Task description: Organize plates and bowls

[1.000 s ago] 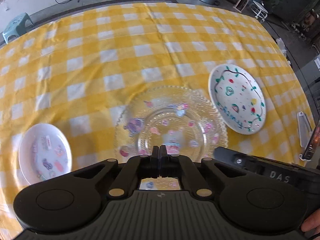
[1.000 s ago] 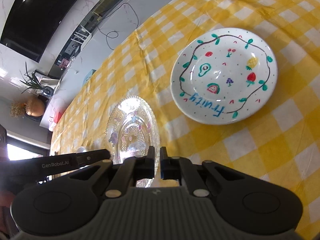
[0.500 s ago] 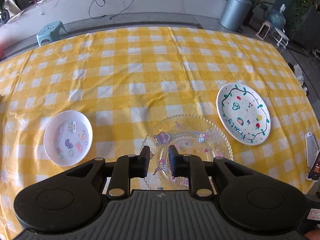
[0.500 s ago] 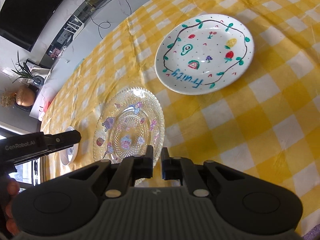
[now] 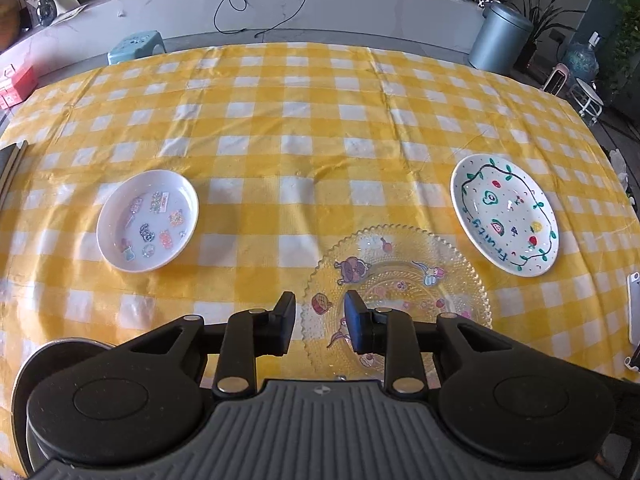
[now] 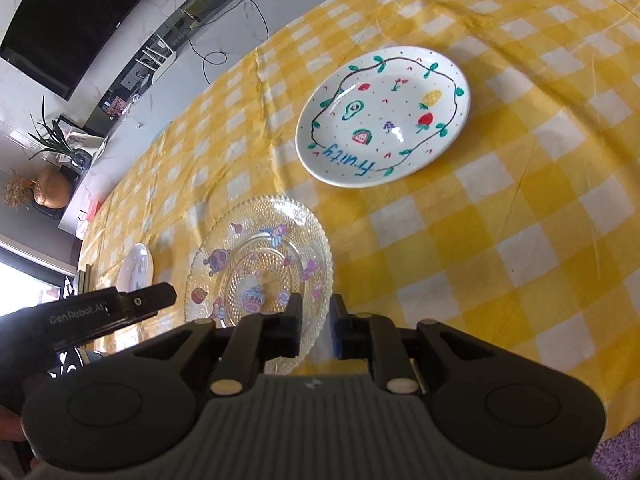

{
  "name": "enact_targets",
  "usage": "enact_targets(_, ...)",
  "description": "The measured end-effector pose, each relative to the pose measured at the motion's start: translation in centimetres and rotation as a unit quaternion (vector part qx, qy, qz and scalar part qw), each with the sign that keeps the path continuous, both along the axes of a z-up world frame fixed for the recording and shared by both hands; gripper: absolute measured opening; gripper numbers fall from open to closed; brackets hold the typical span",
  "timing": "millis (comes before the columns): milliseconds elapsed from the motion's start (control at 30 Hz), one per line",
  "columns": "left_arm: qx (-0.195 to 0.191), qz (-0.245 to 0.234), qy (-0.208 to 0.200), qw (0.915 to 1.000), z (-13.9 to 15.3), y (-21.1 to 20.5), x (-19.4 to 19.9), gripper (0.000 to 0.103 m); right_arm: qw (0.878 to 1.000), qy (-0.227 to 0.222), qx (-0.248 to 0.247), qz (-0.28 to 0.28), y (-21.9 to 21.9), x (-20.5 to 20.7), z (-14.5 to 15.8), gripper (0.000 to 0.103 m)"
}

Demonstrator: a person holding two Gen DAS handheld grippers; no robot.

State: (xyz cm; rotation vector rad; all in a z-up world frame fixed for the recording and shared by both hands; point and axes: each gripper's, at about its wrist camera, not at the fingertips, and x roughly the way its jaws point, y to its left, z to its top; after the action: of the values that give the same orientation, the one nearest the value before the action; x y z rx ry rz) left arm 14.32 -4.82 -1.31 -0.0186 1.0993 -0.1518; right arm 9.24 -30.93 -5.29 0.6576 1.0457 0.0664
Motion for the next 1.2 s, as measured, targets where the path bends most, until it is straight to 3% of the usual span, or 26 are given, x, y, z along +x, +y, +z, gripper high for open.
enact_targets(167, -0.01, 0.008, 0.019, 0.9997, -0.8, 0.6, 0.9, 0.043, 1.0, -0.02, 0.004, -0.008, -0.6, 0.8, 0.3, 0.031)
enact_targets(467, -0.001, 0.016, 0.048, 0.9987, -2.8, -0.1, 1.2, 0.043, 1.0, -0.01, 0.015, -0.009, -0.8, 1.8, -1.4, 0.031)
enact_targets(600, -0.002, 0.012, 0.062, 0.998, -3.4, -0.5, 1.4, 0.032, 1.0, -0.009, 0.027, -0.011, -0.8, 2.1, -1.9, 0.024)
enact_targets(733, 0.002, 0.007, 0.058, 0.9983, -3.3, -0.8, 1.5, 0.028, 0.999, -0.002, 0.029, -0.015, -0.9, 2.3, -2.3, 0.006)
enact_targets(900, -0.006, 0.003, 0.055, 0.9985, -2.8, -1.3, 0.8, 0.019, 1.0, 0.001, 0.014, -0.022, -1.3, 2.1, -1.8, 0.006)
enact_targets(1200, -0.037, 0.002, 0.034, 0.9987, -1.2, -2.6, -3.0, 0.019, 1.0, 0.0, -0.009, -0.027, -3.6, 0.2, -0.2, 0.005)
